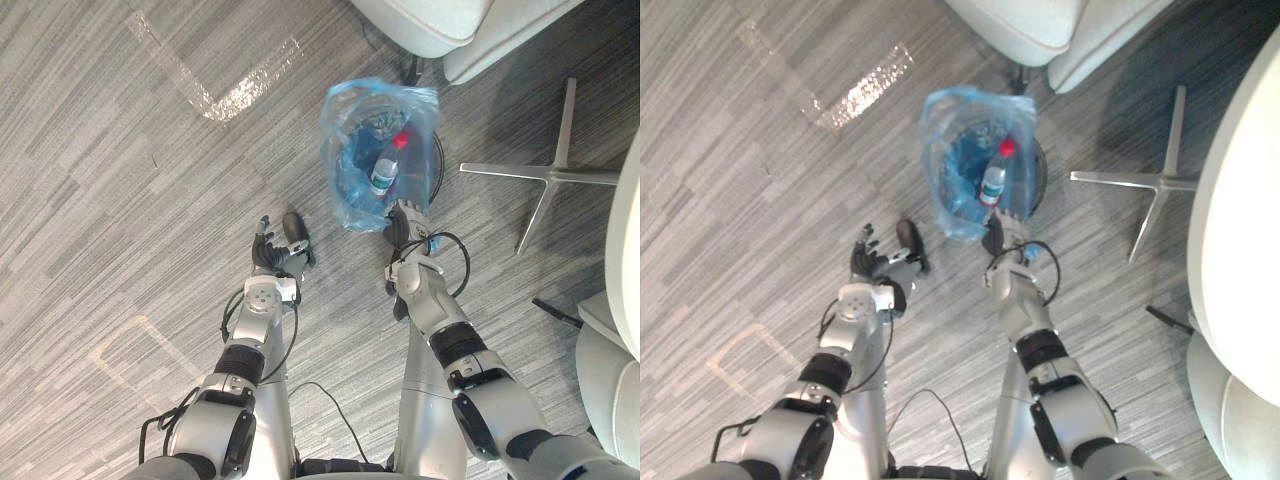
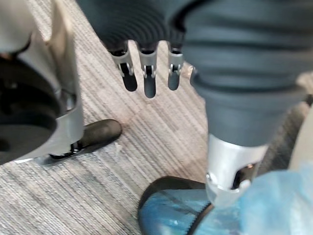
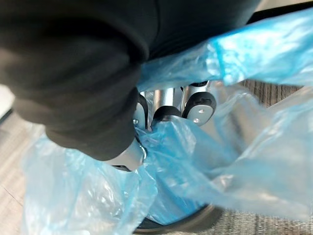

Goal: Gather rubbish on tea table into small bin, then transfer packed bag to large trash can.

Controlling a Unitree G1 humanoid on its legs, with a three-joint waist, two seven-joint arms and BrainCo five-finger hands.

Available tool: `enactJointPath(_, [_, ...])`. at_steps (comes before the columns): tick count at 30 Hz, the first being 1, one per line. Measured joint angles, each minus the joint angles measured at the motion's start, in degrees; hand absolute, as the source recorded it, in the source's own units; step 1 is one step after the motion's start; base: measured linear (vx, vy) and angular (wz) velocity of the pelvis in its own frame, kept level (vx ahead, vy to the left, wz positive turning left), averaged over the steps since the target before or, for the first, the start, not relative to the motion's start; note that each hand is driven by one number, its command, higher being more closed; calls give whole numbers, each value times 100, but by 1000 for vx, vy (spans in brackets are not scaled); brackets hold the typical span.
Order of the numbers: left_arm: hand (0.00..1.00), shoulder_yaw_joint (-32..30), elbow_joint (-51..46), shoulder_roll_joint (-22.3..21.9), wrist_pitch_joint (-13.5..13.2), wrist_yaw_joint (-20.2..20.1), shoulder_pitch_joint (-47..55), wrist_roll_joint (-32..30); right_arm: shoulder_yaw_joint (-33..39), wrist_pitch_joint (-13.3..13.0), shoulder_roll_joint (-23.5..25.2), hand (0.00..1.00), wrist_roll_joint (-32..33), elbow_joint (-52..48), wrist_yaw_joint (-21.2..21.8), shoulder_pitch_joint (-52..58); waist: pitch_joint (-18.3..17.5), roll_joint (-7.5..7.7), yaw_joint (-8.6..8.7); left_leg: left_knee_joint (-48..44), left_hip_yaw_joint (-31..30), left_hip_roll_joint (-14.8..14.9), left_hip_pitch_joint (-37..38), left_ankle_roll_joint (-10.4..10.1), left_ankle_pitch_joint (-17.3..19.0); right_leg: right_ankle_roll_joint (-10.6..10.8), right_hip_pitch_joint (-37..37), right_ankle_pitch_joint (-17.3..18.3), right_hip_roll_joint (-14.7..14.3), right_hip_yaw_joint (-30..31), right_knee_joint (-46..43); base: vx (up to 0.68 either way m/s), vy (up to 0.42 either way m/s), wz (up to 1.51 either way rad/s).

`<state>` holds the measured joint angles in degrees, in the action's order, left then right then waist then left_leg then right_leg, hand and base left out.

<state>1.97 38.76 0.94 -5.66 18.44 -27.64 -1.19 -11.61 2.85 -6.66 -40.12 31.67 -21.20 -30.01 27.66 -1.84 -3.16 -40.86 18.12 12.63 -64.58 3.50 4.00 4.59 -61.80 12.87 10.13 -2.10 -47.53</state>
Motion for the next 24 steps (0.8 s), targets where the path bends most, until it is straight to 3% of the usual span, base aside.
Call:
enactJointPath(4, [0, 266, -76, 26, 62, -38, 343, -98, -51, -20, 151, 100, 27, -459, 24, 548, -6, 28, 23, 146, 23, -19, 643, -72, 53, 34, 674, -14, -13, -23, 226, 13, -43, -2])
enactJointPath(7, [0, 435, -169, 41, 100, -139, 719, -109, -232, -90, 272, 100, 105, -888, 54, 1093, -110, 209, 63, 402, 42, -74, 1328, -143, 71, 22, 1359, -1, -12, -59, 496, 75, -93, 1])
enactJointPath(9, [0, 503, -203, 50, 105, -189, 1025, -150, -313, -160, 365, 100, 237, -1122, 107, 1479, -307, 408, 107, 635, 38, -134, 1723, -200, 48, 9, 1761, 7, -8, -107, 711, 99, -92, 6])
enactJointPath(13, [0, 702, -206, 37, 110, -276, 1479, -236, -400, -236, 397, 100, 254, -1395, 248, 2015, -527, 538, 141, 997, 6, -210, 2455, -256, 47, -9, 2602, 14, -9, -267, 1178, 111, -61, 9])
enactJointPath(17, [0, 809, -211, 69, 109, -346, 1978, -332, -553, -280, 424, 100, 305, -1818, 441, 2673, -980, 570, 149, 1333, 11, -255, 3059, -355, 81, 35, 3259, -15, -27, -379, 1658, 168, -37, 3])
enactJointPath(20, [0, 1085, -199, 196, 105, -427, 2305, -385, -660, -466, 384, 100, 459, -2054, 565, 2898, -1378, 608, 252, 1836, 1, -339, 3594, -474, 16, 33, 3843, -122, -89, -438, 2282, 174, -28, -2])
enactJointPath(24, [0, 1269, -163, 461, 104, -520, 2409, -444, -642, -585, 132, 100, 658, -2054, 802, 2904, -1575, 589, 375, 2390, -42, -448, 4132, -485, -179, 48, 4555, -429, -190, -545, 3163, 213, -22, 2])
